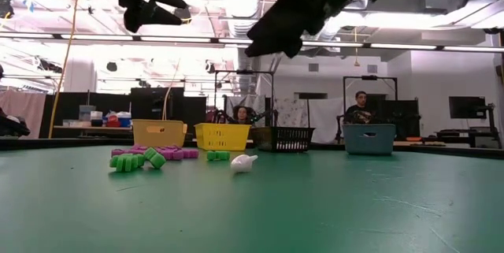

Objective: Sort Halloween decoration
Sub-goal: Put the white ghost toy into the black bin

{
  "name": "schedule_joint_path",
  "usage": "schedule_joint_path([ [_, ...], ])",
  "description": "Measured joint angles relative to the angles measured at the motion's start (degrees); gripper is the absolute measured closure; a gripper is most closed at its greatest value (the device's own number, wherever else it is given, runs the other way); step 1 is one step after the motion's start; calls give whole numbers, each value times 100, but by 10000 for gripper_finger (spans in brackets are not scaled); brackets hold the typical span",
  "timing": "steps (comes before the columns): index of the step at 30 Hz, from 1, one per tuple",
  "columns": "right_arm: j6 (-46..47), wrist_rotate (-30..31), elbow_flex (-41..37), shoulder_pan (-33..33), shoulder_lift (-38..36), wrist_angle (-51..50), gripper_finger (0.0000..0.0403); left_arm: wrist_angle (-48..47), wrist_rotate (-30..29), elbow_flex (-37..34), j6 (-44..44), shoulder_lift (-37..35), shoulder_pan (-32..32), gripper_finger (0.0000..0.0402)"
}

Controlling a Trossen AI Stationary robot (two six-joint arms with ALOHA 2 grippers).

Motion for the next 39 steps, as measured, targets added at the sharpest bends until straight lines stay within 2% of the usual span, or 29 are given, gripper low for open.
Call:
schedule_joint_path([
  [3,34,633,0,348,-4,41,223,-116,181,0,2,2,-2,170],
  [7,71,1185,0,697,-4,136,223,-198,280,0,-164,2,-4,170],
  [14,632,2184,7,1119,357,406,223,-179,16,0,-408,2,-4,170],
  [21,936,2570,-8,1540,1147,1121,223,-334,-65,2,-492,2,-11,170],
  [32,1209,3637,0,1949,1956,1809,223,-509,-36,2,-616,2,-33,170],
  [39,1643,3762,-13,2073,2469,2280,223,-631,-56,2,-685,2,-37,170],
])
